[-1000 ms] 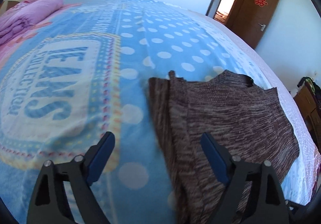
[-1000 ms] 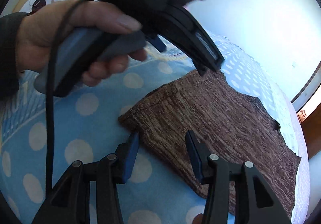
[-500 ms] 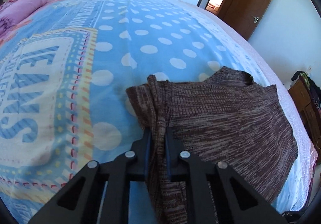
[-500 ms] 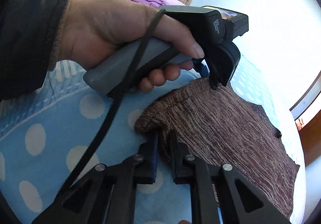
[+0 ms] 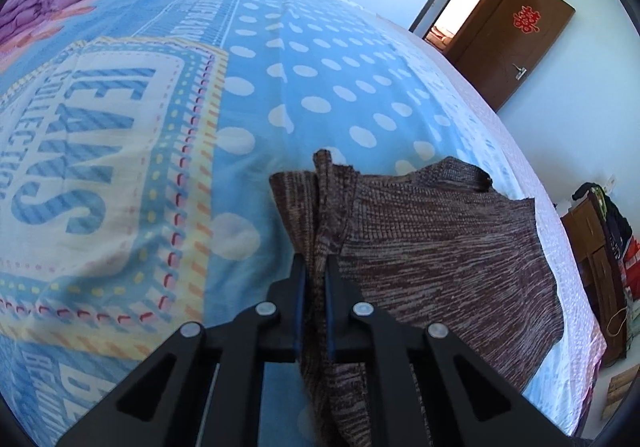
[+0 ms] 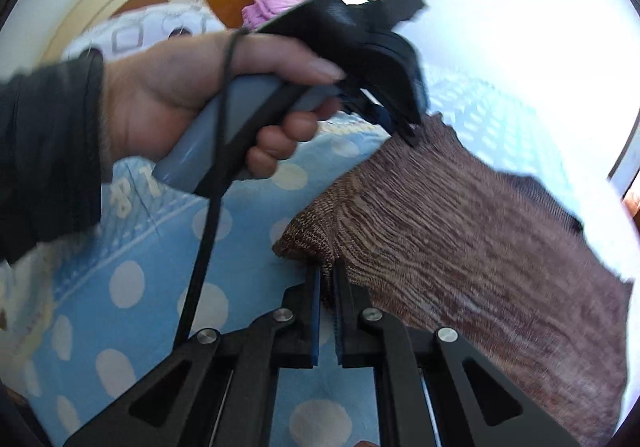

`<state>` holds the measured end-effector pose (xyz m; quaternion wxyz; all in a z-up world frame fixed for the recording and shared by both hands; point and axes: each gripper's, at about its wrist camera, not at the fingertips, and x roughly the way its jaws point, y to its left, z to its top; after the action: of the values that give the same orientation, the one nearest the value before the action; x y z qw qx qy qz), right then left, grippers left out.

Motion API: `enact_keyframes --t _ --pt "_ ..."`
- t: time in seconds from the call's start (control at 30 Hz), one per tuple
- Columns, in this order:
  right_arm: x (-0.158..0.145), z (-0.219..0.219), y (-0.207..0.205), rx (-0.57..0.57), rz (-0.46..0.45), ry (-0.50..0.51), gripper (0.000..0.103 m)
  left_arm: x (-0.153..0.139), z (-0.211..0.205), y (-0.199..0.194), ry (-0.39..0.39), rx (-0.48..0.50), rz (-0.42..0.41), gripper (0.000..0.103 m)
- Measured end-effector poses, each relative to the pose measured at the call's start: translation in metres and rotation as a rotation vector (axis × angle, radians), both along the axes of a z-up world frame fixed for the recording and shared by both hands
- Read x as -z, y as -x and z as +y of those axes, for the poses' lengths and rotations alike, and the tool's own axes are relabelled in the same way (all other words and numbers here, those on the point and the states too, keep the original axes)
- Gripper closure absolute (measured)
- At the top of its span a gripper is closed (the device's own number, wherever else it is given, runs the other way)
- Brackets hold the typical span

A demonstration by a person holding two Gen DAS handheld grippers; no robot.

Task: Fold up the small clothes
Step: 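Lift the side edge with the left tool and fold it over while the right tool holds the sweater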

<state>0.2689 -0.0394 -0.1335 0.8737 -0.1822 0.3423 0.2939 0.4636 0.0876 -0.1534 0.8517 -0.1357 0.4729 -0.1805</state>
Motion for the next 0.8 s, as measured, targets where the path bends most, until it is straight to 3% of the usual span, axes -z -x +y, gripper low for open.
enact_keyframes --t 0.17,0.33,0.53,0.8 --pt "-0.022 -0.031 -0.006 0.034 0.002 -0.090 0.099 -0.017 -0.002 0.000 0.079 -0.031 -0.005 0.094" --pt "-0.028 -0.057 -0.008 0.082 -0.004 -0.104 0.099 -0.042 -0.015 0.004 0.109 -0.023 -0.041 0.094" --pt "-0.020 -0.083 -0.017 0.145 0.051 -0.153 0.099 -0.062 -0.043 0.006 0.117 0.010 -0.066 0.095" --pt "-0.037 -0.122 -0.019 0.184 0.070 -0.247 0.099 -0.085 -0.084 0.006 0.129 0.047 -0.093 0.095"
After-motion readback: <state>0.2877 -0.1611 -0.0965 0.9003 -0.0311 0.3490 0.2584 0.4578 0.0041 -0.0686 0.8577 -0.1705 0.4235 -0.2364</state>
